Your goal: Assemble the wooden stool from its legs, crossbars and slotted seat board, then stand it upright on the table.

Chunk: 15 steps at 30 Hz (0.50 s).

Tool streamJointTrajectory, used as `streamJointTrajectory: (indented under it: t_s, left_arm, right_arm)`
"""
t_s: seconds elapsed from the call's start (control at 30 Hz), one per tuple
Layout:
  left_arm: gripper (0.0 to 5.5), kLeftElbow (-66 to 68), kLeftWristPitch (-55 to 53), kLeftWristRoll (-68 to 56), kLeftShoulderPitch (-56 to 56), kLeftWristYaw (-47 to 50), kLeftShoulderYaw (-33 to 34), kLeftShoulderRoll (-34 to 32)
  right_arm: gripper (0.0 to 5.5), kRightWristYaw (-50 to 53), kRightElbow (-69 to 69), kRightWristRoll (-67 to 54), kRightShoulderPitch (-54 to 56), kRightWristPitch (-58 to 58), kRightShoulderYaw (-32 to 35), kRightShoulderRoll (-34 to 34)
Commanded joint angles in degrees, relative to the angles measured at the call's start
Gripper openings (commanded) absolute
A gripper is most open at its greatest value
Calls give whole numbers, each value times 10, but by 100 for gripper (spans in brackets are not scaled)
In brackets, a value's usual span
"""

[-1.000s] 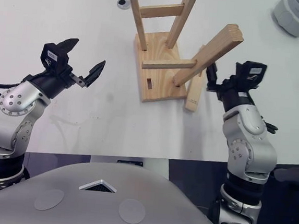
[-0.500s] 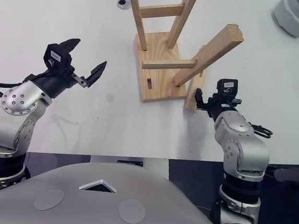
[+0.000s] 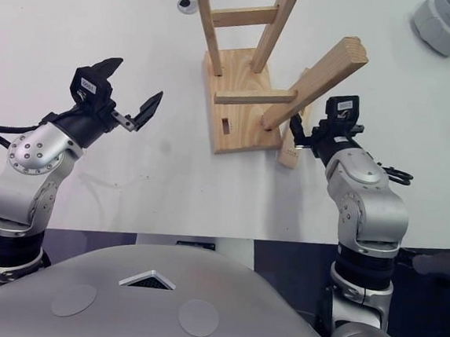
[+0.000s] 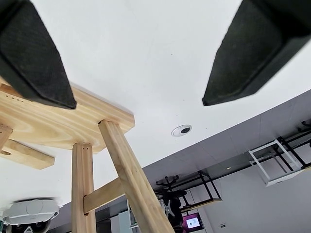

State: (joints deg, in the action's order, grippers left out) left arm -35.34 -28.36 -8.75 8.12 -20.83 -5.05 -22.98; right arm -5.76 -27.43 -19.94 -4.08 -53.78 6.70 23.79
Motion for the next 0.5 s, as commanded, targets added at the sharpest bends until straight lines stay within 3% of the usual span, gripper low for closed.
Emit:
streamJointTrajectory:
  t_s: [0.03, 0.5]
  left_arm:
    - [479, 8, 1, 5, -11, -2, 0, -2]
    - [479, 6, 2, 9, -10, 1, 0, 3]
  right_arm:
    - [433, -2, 43, 30, 1, 8, -16, 6]
    - [433, -43, 33, 89, -9, -43, -93, 61]
